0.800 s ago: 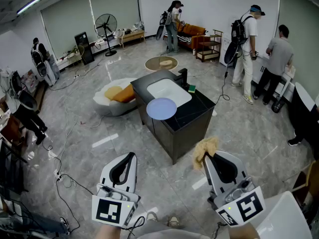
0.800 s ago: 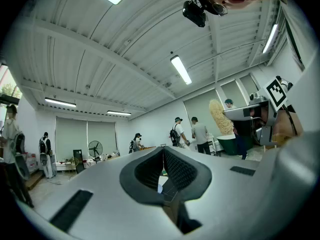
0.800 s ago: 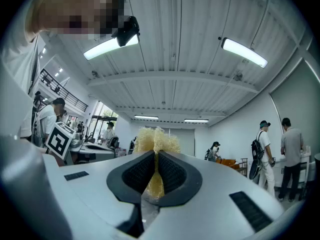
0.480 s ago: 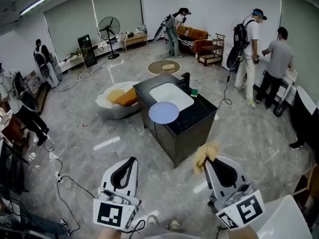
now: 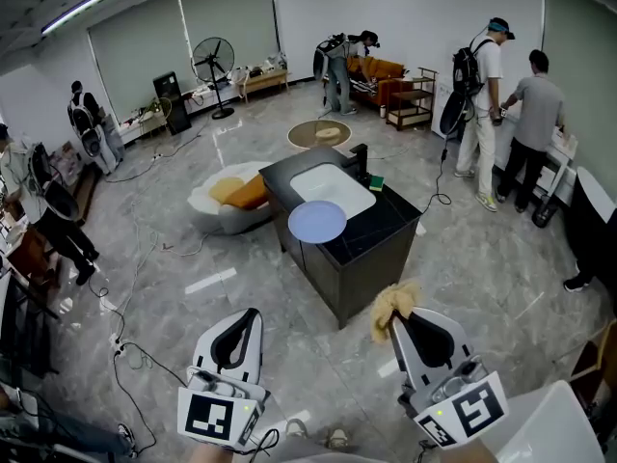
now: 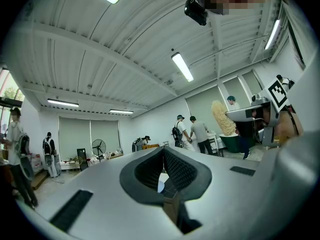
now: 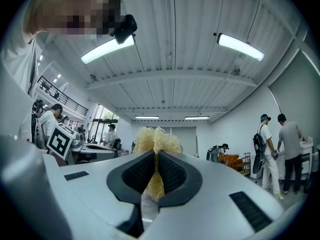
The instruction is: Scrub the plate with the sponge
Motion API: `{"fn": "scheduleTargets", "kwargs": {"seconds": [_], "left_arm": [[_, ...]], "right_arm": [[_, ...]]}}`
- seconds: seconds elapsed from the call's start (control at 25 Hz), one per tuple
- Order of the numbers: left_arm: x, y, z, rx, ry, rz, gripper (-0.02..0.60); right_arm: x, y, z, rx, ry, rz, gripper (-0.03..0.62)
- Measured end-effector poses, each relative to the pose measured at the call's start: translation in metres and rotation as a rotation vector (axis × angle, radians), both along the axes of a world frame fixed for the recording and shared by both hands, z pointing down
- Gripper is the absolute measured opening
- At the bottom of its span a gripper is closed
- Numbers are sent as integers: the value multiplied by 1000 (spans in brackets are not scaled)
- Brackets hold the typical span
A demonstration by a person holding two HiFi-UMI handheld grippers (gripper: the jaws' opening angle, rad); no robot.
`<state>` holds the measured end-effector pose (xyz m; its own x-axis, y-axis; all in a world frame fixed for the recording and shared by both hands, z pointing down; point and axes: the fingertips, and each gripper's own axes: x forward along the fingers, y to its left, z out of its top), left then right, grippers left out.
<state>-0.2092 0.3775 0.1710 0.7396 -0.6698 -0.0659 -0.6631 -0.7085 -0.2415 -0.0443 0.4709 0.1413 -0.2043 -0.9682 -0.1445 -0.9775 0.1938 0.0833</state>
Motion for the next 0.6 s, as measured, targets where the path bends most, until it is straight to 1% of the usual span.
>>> {"fn": "scheduleTargets", "kwargs": {"seconds": [0.28, 0.6], "left_arm": [[8, 4, 8, 0, -25, -13, 21], [22, -17, 11, 15, -12, -18, 21]], "right_arm": [[13, 2, 11, -5, -16, -5, 48], [30, -19, 13, 4, -2, -3, 48]]}}
